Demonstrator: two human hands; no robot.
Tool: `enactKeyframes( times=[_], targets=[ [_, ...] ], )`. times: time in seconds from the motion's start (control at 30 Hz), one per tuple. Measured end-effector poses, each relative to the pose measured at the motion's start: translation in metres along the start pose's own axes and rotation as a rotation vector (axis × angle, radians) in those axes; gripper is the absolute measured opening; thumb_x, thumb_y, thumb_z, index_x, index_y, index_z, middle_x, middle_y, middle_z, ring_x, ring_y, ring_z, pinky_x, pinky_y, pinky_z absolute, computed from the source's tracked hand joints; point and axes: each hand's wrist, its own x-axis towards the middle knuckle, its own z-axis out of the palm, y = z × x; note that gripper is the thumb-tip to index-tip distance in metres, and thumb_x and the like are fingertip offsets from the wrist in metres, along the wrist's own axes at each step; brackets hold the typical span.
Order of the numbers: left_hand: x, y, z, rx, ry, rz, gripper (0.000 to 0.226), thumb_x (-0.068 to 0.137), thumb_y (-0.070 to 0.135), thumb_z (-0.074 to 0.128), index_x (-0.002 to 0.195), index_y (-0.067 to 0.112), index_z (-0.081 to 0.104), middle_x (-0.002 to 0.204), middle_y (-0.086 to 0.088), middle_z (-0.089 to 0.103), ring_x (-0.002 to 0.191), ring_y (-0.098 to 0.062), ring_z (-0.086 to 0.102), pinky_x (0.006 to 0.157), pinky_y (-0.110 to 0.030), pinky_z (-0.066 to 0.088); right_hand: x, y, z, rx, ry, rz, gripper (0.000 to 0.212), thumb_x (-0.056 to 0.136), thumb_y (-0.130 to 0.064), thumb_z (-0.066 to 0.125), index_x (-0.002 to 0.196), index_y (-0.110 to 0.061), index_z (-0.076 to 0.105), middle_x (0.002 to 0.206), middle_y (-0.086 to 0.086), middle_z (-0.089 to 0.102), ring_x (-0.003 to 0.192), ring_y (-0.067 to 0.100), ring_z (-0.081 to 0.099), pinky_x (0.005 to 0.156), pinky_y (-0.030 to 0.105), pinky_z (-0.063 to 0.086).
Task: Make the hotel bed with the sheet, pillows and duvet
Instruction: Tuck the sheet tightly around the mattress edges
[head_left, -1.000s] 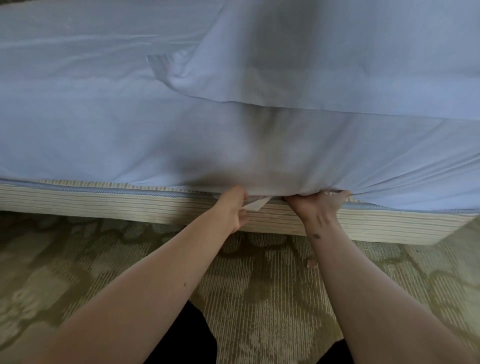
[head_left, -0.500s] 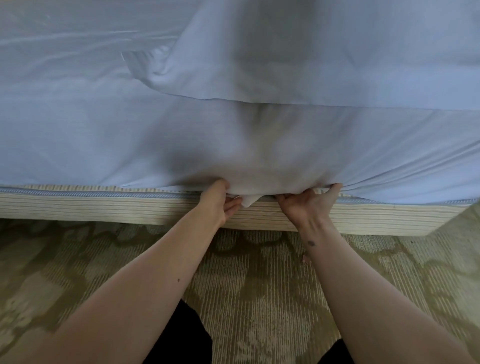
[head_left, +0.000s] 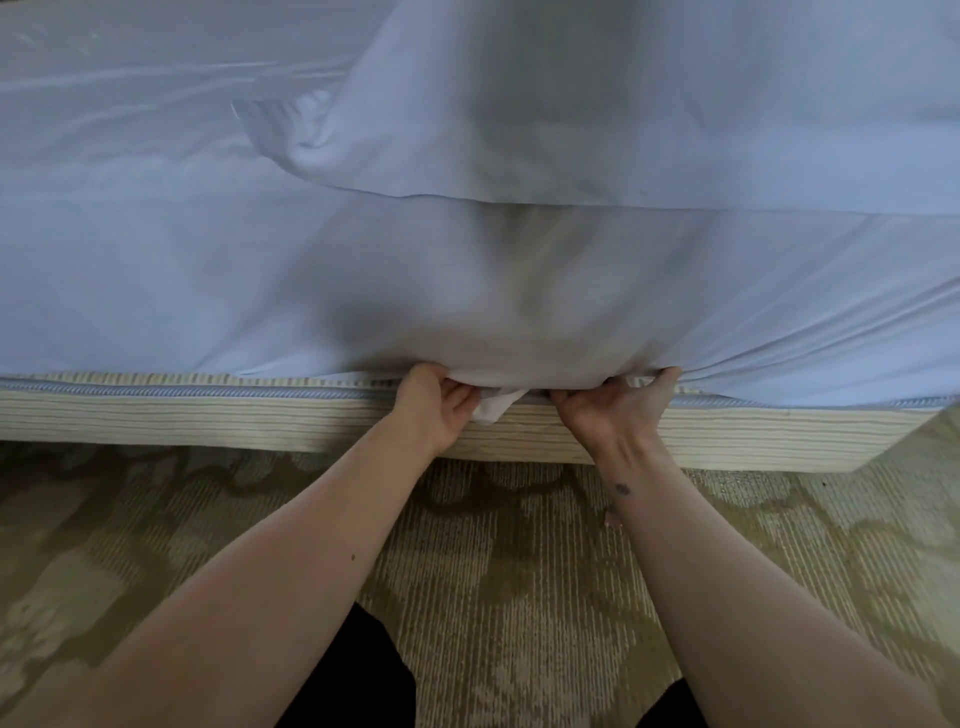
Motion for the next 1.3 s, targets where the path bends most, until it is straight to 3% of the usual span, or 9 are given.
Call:
enactKeyframes(
  times=[0.13,0.23,0.6,0.73,0.87,1.0,1.1,1.2,1.3],
  targets=[
    [0.008,-0.015,0.011,-0.362,-0.110,-0.026,0.039,0.100,0.023,0.027,0.124,0.009,0.054,0.125,-0.018,0.059,0.103,-0.032,0.059,0.076,-0.044,0.054,0.002,-0.001,-0.005,-0.018,-0.019,0.008,0.083,0.083,-0.079,0.032,0.138,-0.019,0.049,0.129,0.015,0.060,0.117,0.038,0.057,0.096,0.055,0.048],
    [0.019,-0.017,0.021,-0.536,-0.241,-0.122,0.049,0.092,0.039,0.028,0.122,0.019,0.061,0.121,-0.017,0.064,0.111,-0.037,0.057,0.089,-0.058,0.045,0.004,-0.002,-0.007,-0.027,-0.037,0.024,0.083,0.083,-0.077,0.036,0.137,-0.016,0.050,0.129,0.017,0.061,0.117,0.041,0.057,0.100,0.058,0.044],
    [0.042,-0.023,0.035,-0.789,-0.256,0.036,0.054,0.085,0.036,0.034,0.132,0.025,0.058,0.132,-0.011,0.059,0.123,-0.038,0.051,0.110,-0.057,0.029,0.003,-0.005,-0.007,-0.079,-0.024,0.041,0.089,0.081,-0.083,0.028,0.136,-0.017,0.051,0.129,0.018,0.061,0.119,0.041,0.056,0.100,0.059,0.043],
    [0.034,-0.019,0.042,-0.753,-0.135,0.029,0.060,0.091,0.058,0.023,0.130,0.026,0.057,0.132,-0.013,0.058,0.122,-0.041,0.050,0.105,-0.063,0.030,-0.001,-0.010,-0.001,-0.139,0.066,0.062,0.081,0.087,-0.074,0.025,0.136,-0.014,0.049,0.128,0.020,0.059,0.117,0.042,0.056,0.098,0.058,0.046],
    [0.026,-0.016,0.049,-0.386,0.144,-0.016,0.058,0.101,0.044,0.015,0.150,0.016,0.026,0.155,-0.009,0.030,0.141,-0.030,0.031,0.111,-0.044,0.030,-0.006,-0.020,-0.001,-0.278,0.185,0.002,0.062,0.098,-0.050,0.028,0.139,-0.007,0.043,0.125,0.022,0.059,0.113,0.039,0.058,0.096,0.052,0.049],
    [0.007,-0.047,0.075,-0.084,0.376,0.108,0.054,0.100,0.039,0.025,0.144,0.009,0.036,0.142,-0.012,0.046,0.125,-0.032,0.048,0.102,-0.042,0.041,-0.011,-0.041,-0.005,-0.433,0.259,-0.060,0.047,0.101,-0.033,0.032,0.135,-0.004,0.046,0.114,0.019,0.061,0.099,0.032,0.062,0.086,0.043,0.050],
    [-0.020,-0.089,0.105,-0.277,0.245,0.052,0.034,0.099,0.027,0.038,0.123,0.009,0.052,0.117,-0.006,0.058,0.102,-0.024,0.060,0.085,-0.032,0.050,-0.015,-0.054,-0.011,-0.612,0.326,-0.060,0.038,0.099,-0.029,0.039,0.125,-0.006,0.056,0.094,0.012,0.066,0.082,0.023,0.064,0.076,0.035,0.053],
    [-0.034,-0.118,0.131,-0.230,0.017,-0.124,0.022,0.096,0.007,0.034,0.102,0.005,0.055,0.103,-0.010,0.057,0.102,-0.021,0.061,0.088,-0.028,0.048,-0.023,-0.069,-0.020,-0.697,0.429,-0.114,0.027,0.087,-0.019,0.056,0.108,-0.003,0.065,0.078,0.009,0.067,0.067,0.020,0.063,0.059,0.027,0.051],
    [-0.030,-0.129,0.145,-0.182,0.004,-0.075,0.027,0.091,-0.009,0.032,0.101,0.006,0.052,0.092,-0.010,0.058,0.071,-0.014,0.059,0.064,-0.023,0.053,-0.032,-0.097,-0.027,-0.767,0.471,-0.295,0.020,0.083,-0.011,0.058,0.102,-0.006,0.062,0.081,0.012,0.067,0.064,0.021,0.066,0.059,0.029,0.052]
  ],
)
